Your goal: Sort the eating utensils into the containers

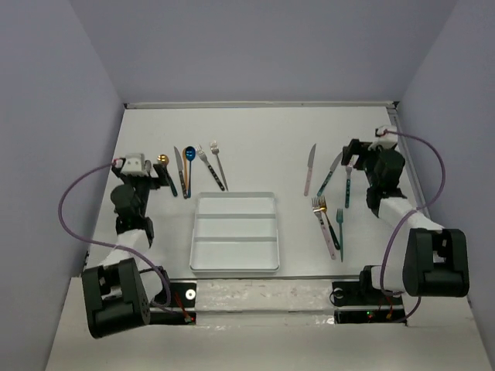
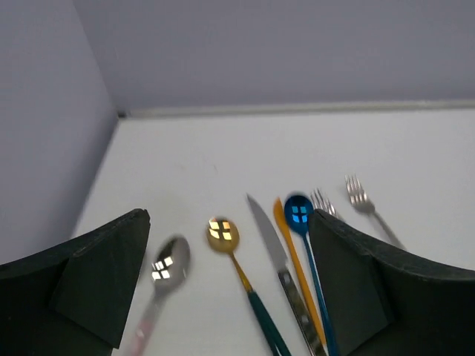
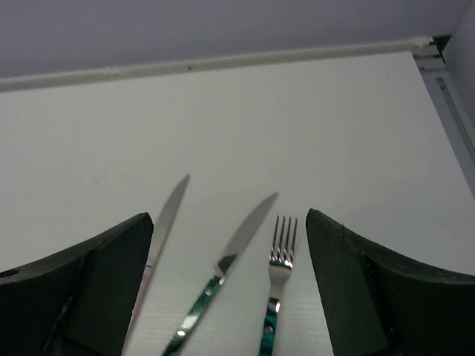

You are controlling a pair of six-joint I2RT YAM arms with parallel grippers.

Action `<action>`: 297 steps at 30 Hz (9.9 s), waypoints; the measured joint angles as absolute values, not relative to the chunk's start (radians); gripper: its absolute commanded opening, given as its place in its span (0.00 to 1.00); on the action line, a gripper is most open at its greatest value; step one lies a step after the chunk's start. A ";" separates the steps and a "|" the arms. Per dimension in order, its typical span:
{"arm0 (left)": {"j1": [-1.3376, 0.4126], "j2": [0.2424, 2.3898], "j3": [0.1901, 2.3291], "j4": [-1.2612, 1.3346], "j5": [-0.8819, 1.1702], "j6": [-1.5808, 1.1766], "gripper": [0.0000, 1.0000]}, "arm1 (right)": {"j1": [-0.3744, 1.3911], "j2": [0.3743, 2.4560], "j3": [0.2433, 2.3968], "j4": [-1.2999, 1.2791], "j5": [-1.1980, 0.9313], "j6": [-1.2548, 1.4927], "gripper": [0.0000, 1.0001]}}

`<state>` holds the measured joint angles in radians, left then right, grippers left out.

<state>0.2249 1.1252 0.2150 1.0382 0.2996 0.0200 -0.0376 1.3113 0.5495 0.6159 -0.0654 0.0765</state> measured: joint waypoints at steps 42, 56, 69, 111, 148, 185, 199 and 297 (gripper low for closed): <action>0.231 0.635 0.438 -0.054 0.305 0.513 0.99 | -0.033 1.774 1.104 -0.435 0.142 0.176 0.00; 0.231 0.628 0.438 -0.054 0.296 0.508 0.99 | 0.355 1.454 1.376 -0.406 0.340 0.013 0.00; 0.231 0.625 0.438 -0.053 0.282 0.499 0.99 | 0.908 1.615 1.337 -0.235 -0.064 -0.570 0.00; 0.231 0.626 0.438 -0.050 0.261 0.489 0.99 | 0.964 1.913 1.460 -0.421 0.096 -0.432 0.47; 0.231 0.613 0.432 -0.050 0.261 0.489 0.99 | 0.185 1.420 0.828 -0.794 0.089 0.461 0.48; 0.231 0.613 0.432 -0.049 0.249 0.485 0.99 | 0.237 1.576 1.161 -0.867 0.194 0.400 0.00; 0.231 0.613 0.428 -0.042 0.219 0.472 0.99 | 1.055 1.730 1.465 -0.385 0.381 -0.261 0.00; 0.231 0.606 0.416 -0.026 0.200 0.466 0.99 | 0.529 1.547 0.865 -0.612 0.133 0.520 0.00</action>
<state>0.2310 0.6056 0.4164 -0.0257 0.2005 0.4660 0.5285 1.5467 0.8654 -0.6125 0.1333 0.5198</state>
